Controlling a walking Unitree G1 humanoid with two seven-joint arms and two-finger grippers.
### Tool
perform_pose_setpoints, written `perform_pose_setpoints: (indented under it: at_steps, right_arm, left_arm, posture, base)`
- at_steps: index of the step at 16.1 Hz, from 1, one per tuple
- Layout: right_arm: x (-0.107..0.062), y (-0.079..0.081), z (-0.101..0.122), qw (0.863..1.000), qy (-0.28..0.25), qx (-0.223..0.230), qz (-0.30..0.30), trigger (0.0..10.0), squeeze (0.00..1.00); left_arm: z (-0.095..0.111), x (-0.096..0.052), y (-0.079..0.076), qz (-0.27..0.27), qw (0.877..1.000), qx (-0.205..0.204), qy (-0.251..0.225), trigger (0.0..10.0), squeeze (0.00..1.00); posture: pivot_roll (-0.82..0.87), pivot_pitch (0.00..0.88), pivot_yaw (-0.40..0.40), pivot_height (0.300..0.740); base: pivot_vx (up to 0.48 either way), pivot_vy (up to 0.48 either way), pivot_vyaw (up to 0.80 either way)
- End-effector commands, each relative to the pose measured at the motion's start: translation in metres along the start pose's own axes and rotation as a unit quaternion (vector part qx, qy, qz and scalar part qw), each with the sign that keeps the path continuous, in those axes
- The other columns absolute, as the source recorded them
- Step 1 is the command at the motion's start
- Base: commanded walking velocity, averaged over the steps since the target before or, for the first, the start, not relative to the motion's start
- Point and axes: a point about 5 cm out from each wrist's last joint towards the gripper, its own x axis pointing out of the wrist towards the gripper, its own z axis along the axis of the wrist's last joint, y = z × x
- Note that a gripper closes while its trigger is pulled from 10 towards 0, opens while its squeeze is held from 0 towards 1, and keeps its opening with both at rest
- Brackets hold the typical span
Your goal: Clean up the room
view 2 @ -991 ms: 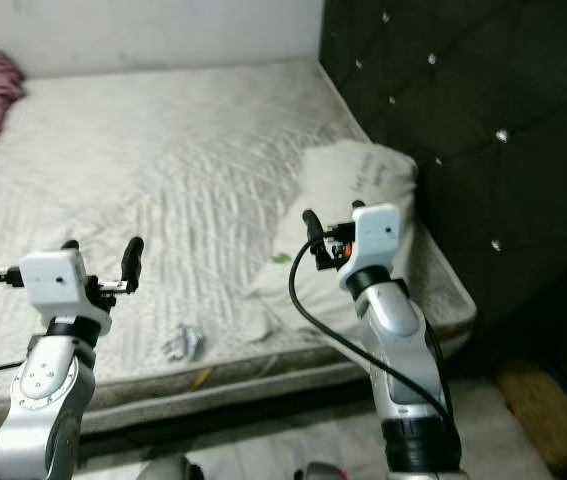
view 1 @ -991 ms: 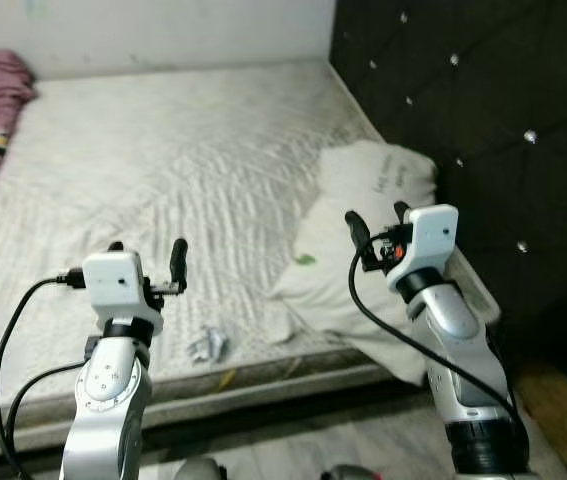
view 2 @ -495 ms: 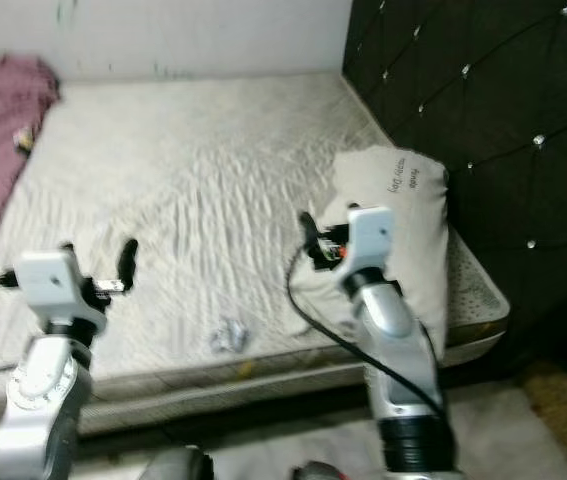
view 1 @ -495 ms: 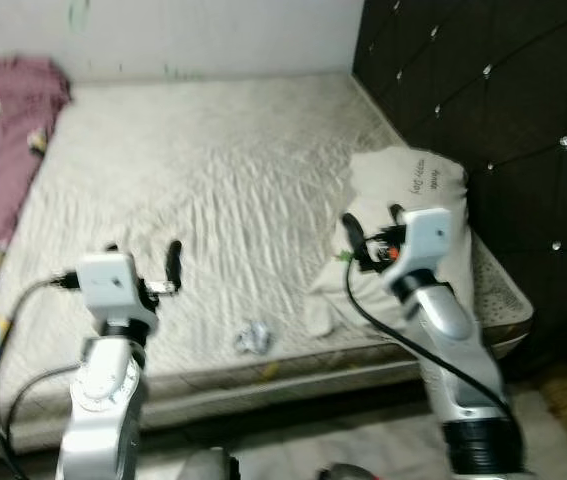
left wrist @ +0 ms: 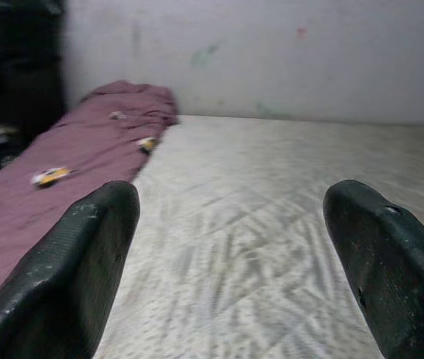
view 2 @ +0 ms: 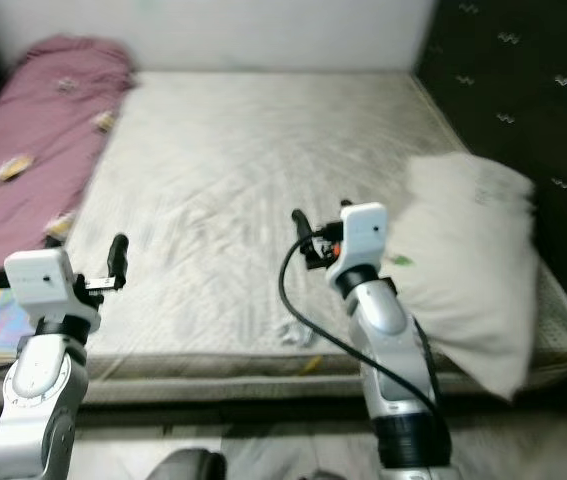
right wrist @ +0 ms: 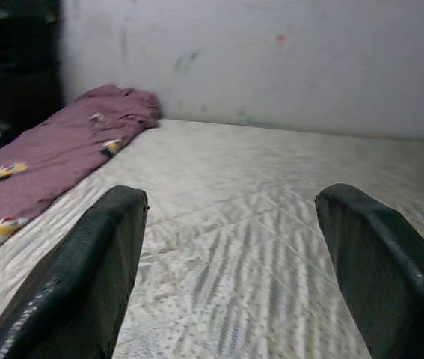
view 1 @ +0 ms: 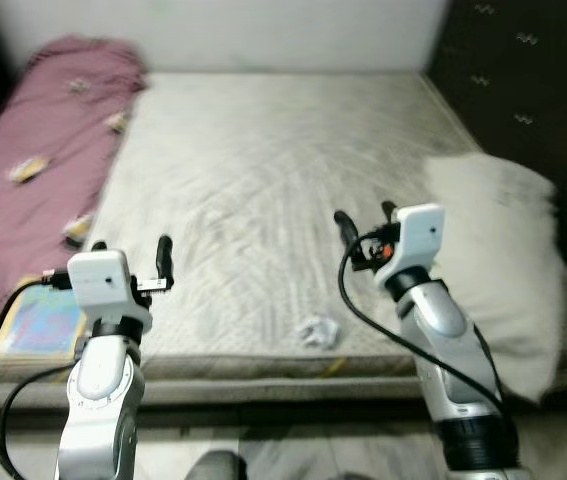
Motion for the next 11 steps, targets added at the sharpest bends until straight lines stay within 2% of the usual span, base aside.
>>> perform_pose_setpoints:
  at_steps: [1, 6, 8, 9, 11]
  right_arm:
    - [0.001, 0.000, 0.004, 1.000, -0.009, 0.002, -0.004, 10.0, 0.00]
    - [0.001, -0.005, 0.004, 1.000, -0.008, 0.012, -0.023, 10.0, 0.00]
    - [0.001, -0.008, 0.004, 0.999, -0.008, 0.009, -0.038, 10.0, 0.00]
    - [0.001, -0.010, 0.003, 0.999, -0.002, 0.009, -0.050, 10.0, 0.00]
    - [0.000, -0.012, 0.002, 0.998, -0.001, 0.010, -0.056, 10.0, 0.00]
  left_arm:
    - [0.001, 0.000, 0.002, 0.001, 1.000, 0.004, -0.001, 10.0, 0.00]
    - [0.000, -0.001, 0.000, -0.005, 1.000, -0.004, 0.004, 10.0, 0.00]
    - [0.000, -0.001, -0.004, -0.027, 1.000, -0.001, 0.000, 10.0, 0.00]
    - [0.000, -0.001, -0.003, -0.021, 1.000, 0.010, -0.002, 10.0, 0.00]
    - [0.002, 0.000, -0.001, -0.009, 1.000, 0.021, -0.006, 10.0, 0.00]
  posture:
    - [0.08, 0.049, -0.032, 0.740]
    - [0.07, 0.054, -0.029, 0.740]
    - [0.07, 0.055, -0.028, 0.740]
    - [0.07, 0.054, -0.028, 0.740]
    - [0.07, 0.054, -0.024, 0.740]
  base:
    - [0.000, 0.000, 0.73]
    - [0.000, 0.000, 0.00]
    - [0.000, 0.000, 0.00]
    - [0.000, 0.000, 0.00]
    - [0.000, 0.000, -0.70]
